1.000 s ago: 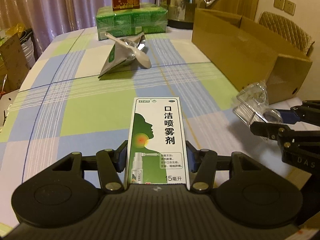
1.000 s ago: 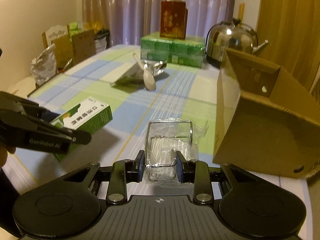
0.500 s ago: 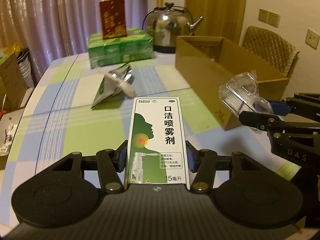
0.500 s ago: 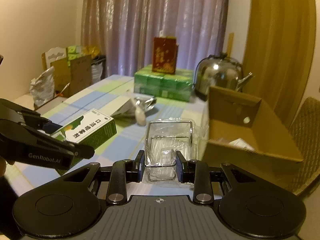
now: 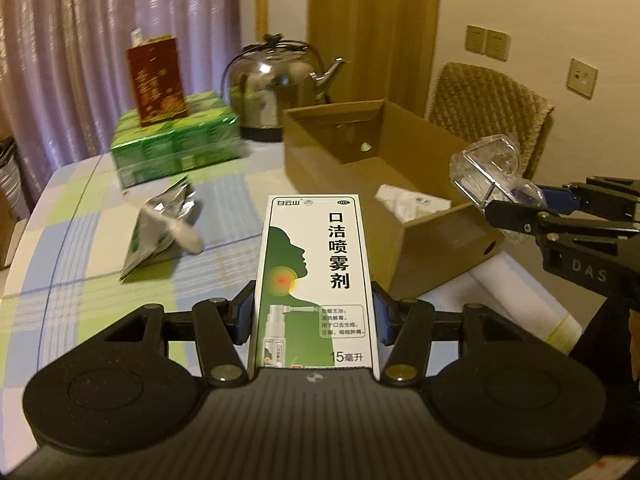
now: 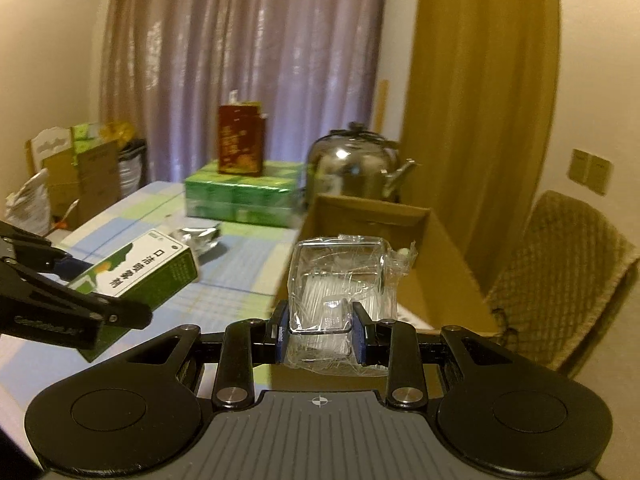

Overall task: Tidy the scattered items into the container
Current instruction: 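Carry green spray box and clear rack over the cardboard box with both grippers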

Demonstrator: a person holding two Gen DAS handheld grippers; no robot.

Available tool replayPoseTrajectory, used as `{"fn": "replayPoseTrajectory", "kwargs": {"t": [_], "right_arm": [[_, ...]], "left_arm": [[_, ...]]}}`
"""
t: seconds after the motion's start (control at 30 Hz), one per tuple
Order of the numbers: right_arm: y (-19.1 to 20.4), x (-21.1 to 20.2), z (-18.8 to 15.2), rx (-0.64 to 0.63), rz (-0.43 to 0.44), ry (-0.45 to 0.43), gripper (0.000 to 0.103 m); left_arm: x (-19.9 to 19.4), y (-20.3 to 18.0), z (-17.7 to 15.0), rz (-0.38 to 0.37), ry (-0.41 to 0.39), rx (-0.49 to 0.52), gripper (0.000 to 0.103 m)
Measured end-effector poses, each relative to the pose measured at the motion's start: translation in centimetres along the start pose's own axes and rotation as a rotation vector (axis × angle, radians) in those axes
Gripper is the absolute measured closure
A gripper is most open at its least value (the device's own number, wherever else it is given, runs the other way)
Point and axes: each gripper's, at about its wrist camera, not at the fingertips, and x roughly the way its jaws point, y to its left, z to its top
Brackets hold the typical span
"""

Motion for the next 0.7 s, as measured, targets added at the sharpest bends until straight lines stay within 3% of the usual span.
{"fn": "replayPoseTrajectory", "kwargs": {"t": [0.7], "right_arm": [[-7.5, 1.7, 2.0, 0.040, -0.053, -0.016, 0.075]], "left_arm": [[4.3, -5.4, 6.1, -0.088, -0.038, 0.077, 0.052]]}}
